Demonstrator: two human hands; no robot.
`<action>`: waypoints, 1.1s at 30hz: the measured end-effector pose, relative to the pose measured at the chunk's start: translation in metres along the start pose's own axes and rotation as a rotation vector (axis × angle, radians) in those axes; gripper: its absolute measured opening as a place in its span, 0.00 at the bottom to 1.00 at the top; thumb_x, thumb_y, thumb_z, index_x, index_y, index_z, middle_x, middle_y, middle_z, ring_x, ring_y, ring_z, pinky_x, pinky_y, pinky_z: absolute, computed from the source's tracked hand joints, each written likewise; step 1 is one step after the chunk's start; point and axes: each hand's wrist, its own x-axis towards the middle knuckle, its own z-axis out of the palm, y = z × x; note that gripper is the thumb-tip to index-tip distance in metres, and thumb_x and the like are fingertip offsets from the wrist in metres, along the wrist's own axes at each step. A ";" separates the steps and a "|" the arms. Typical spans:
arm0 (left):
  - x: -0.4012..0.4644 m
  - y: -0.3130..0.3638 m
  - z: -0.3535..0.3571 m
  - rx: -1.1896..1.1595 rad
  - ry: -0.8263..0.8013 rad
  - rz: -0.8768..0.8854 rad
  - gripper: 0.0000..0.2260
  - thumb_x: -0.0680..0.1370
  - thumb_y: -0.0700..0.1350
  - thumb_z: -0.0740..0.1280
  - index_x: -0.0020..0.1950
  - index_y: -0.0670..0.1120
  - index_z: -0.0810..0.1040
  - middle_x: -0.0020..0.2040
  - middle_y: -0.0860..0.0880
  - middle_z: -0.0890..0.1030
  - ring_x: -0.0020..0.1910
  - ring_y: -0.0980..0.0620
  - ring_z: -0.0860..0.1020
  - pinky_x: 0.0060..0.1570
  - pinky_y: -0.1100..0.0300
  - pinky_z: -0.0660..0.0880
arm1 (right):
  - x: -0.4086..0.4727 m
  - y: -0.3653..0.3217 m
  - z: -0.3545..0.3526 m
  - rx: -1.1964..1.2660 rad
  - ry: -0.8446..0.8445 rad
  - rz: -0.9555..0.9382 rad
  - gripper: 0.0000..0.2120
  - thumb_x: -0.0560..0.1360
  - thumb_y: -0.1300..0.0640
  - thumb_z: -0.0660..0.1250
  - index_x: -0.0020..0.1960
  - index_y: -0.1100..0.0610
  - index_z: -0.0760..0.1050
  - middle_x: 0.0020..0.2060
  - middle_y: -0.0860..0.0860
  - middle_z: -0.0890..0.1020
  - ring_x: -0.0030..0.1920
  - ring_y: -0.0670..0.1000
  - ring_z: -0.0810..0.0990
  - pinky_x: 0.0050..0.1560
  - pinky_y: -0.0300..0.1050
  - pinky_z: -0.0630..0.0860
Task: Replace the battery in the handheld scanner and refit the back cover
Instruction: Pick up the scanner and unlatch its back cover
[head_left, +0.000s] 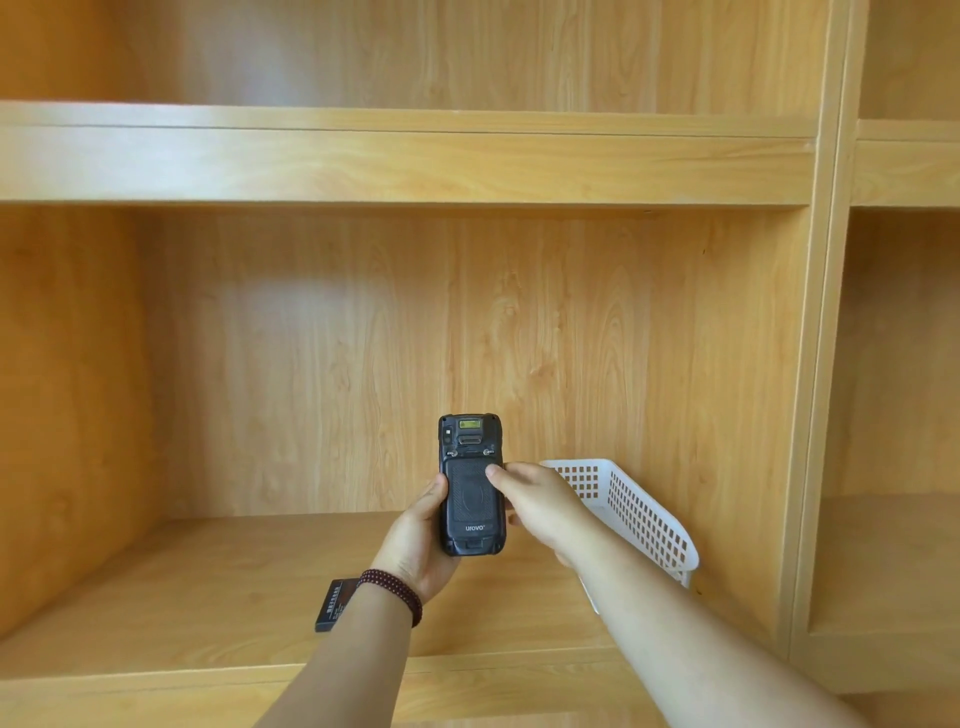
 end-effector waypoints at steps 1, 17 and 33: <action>-0.001 0.001 0.000 0.011 -0.006 0.003 0.18 0.83 0.48 0.54 0.67 0.42 0.74 0.52 0.42 0.85 0.47 0.45 0.85 0.42 0.52 0.82 | 0.000 0.001 0.003 0.085 -0.017 0.018 0.08 0.80 0.49 0.63 0.51 0.49 0.80 0.51 0.47 0.85 0.54 0.50 0.83 0.59 0.52 0.79; 0.011 0.049 -0.012 0.802 0.118 0.168 0.16 0.79 0.43 0.67 0.66 0.52 0.73 0.51 0.48 0.83 0.42 0.51 0.82 0.48 0.53 0.78 | -0.001 0.014 0.005 0.315 -0.011 0.099 0.08 0.81 0.59 0.64 0.56 0.57 0.80 0.52 0.54 0.86 0.51 0.51 0.85 0.56 0.59 0.80; 0.025 0.073 -0.005 1.700 0.006 0.696 0.06 0.75 0.40 0.72 0.50 0.43 0.86 0.64 0.45 0.79 0.45 0.54 0.82 0.52 0.61 0.79 | -0.001 0.015 0.002 0.345 -0.018 0.083 0.07 0.81 0.60 0.64 0.50 0.52 0.81 0.45 0.48 0.86 0.44 0.44 0.85 0.46 0.48 0.83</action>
